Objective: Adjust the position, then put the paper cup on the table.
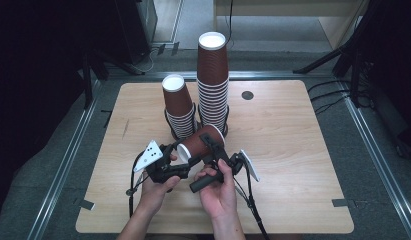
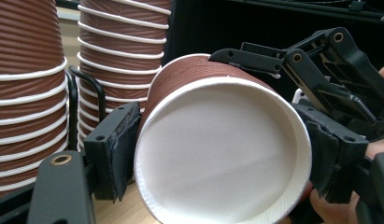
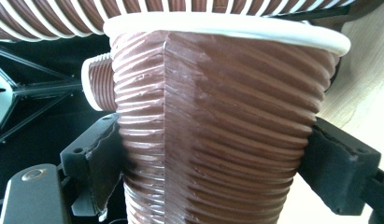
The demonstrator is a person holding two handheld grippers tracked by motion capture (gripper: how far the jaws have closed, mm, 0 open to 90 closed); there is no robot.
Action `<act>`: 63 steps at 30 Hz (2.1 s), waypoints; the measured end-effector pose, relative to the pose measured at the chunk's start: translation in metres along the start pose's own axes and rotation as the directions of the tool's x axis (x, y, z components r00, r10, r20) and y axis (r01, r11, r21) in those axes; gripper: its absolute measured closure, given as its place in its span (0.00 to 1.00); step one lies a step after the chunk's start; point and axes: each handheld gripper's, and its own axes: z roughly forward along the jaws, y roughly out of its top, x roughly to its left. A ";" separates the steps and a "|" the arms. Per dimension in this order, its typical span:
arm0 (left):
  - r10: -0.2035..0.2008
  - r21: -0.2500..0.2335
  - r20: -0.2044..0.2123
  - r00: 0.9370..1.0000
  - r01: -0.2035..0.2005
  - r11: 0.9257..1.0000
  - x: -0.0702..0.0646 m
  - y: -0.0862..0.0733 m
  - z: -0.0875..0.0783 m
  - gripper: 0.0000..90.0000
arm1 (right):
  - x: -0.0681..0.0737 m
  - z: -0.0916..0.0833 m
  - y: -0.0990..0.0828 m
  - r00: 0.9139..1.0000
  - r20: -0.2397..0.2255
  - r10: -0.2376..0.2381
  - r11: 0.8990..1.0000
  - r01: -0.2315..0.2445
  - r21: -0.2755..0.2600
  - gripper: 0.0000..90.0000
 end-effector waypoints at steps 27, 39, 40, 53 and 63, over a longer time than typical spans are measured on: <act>-0.120 0.048 0.017 0.993 0.119 0.992 0.012 0.007 -0.010 0.00 | 0.020 -0.017 0.021 0.950 -0.021 -0.310 0.937 0.302 -0.172 0.17; -0.104 0.065 -0.020 0.994 0.105 0.992 0.018 0.007 -0.015 0.00 | 0.029 -0.029 0.046 0.805 0.102 -0.584 0.771 0.590 -0.242 0.17; -0.104 0.066 -0.023 0.994 0.105 0.992 0.018 0.007 -0.015 0.00 | 0.030 -0.030 0.048 0.786 0.108 -0.609 0.751 0.615 -0.239 0.17; -0.106 0.062 -0.054 0.993 0.109 0.992 0.027 0.008 -0.025 0.00 | 0.032 -0.036 0.064 0.568 0.221 -0.793 0.532 0.822 -0.205 0.16; -0.108 0.068 -0.098 0.989 0.115 0.991 0.034 0.005 -0.031 0.00 | 0.035 -0.035 0.075 0.406 0.294 -0.865 0.368 0.913 -0.178 0.16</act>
